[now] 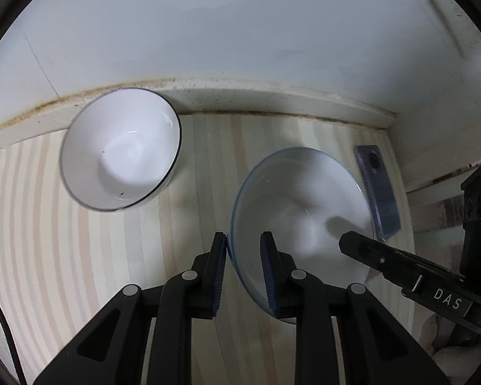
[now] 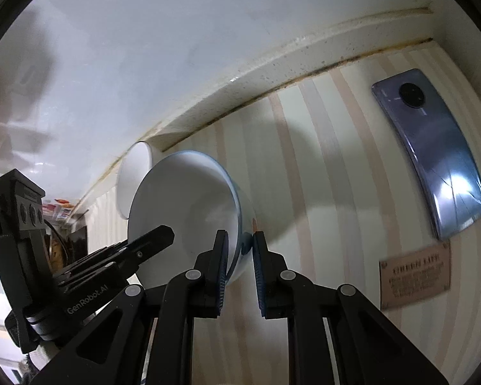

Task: Organize plates and bowls
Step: 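Lower the plain white bowl into the coloured-dot bowl with both tools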

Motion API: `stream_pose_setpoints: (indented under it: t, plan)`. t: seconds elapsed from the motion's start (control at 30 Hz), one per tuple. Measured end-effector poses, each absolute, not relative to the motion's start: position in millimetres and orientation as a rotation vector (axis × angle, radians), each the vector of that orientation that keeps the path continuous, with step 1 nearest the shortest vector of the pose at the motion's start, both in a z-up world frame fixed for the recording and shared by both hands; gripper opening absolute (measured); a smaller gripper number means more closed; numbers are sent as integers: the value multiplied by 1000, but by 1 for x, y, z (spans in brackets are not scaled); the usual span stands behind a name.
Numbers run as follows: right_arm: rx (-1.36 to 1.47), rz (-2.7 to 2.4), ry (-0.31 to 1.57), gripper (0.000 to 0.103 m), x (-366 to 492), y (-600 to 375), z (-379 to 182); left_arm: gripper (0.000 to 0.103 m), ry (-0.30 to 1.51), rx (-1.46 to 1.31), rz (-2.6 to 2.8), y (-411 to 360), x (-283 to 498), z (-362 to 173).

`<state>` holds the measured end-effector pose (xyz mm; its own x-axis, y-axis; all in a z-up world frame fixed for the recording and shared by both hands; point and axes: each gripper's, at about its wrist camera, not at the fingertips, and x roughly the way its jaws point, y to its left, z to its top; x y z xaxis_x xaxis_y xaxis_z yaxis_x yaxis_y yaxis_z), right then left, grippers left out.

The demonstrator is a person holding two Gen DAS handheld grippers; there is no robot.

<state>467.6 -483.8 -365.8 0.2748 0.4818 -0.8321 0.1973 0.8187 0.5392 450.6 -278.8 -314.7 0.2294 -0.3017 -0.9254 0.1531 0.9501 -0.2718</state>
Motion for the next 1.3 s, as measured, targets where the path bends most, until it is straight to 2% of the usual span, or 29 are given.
stream_pose_setpoints:
  t: [0.3, 0.6, 1.0, 1.3]
  plan:
    - [609, 208, 1234, 17, 400, -477, -303, 19, 1254, -117, -382, -279, 385, -267]
    - [617, 192, 1226, 17, 318, -473, -271, 19, 1266, -97, -452, -274, 306, -246]
    - [644, 152, 1295, 17, 249, -457, -300, 19, 1344, 1, -484, -279, 251, -272]
    - [647, 137, 1356, 17, 233, -448, -335, 19, 1401, 91, -478, -285, 237, -305]
